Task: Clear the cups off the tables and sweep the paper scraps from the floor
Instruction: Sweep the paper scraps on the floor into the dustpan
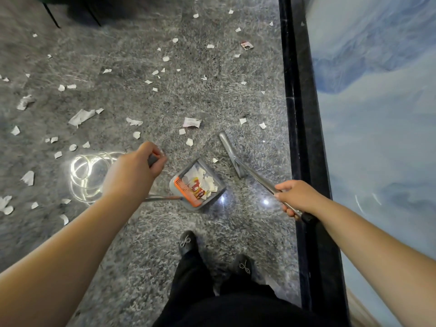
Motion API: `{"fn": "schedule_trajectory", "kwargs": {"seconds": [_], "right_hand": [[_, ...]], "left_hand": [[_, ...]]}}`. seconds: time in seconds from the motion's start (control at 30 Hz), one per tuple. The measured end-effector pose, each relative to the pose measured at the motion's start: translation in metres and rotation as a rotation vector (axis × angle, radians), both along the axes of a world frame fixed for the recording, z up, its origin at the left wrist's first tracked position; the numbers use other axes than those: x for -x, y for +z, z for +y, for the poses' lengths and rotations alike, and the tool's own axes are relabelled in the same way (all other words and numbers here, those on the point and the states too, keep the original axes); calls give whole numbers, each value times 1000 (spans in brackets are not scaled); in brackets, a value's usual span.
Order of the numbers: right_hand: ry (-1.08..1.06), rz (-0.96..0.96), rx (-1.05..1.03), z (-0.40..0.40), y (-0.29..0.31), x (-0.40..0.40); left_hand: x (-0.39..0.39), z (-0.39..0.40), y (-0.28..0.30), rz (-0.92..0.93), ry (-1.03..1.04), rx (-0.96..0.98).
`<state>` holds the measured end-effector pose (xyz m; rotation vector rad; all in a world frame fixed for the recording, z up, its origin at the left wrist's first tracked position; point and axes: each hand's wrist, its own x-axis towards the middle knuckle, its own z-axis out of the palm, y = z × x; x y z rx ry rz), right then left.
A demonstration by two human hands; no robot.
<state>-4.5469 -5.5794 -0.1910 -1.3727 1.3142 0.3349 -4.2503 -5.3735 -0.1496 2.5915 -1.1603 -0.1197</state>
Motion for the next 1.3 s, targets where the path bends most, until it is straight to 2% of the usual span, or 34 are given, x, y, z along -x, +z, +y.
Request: {"fn": "schedule_trajectory", "kwargs": {"seconds": [0.2, 0.37, 0.53, 0.67, 0.83, 1.03, 1.3], "right_hand": [[-7, 38, -1, -20, -17, -46], [-11, 102, 8, -39, -30, -91], [63, 173, 21, -62, -37, -152], [223, 240, 3, -71, -36, -203], [302, 232, -81, -69, -35, -239], [141, 145, -181, -64, -27, -230], [149, 123, -77, -56, -4, -255]], "left_hand": [[-61, -41, -2, 34, -11, -59], [-116, -86, -7, 78, -110, -116], [-172, -130, -13, 90, -169, -171], [-199, -152, -23, 91, -178, -173], [-218, -157, -25, 98, -172, -151], [-220, -152, -22, 119, -178, -152], [-253, -115, -12, 168, -44, -95]]}}
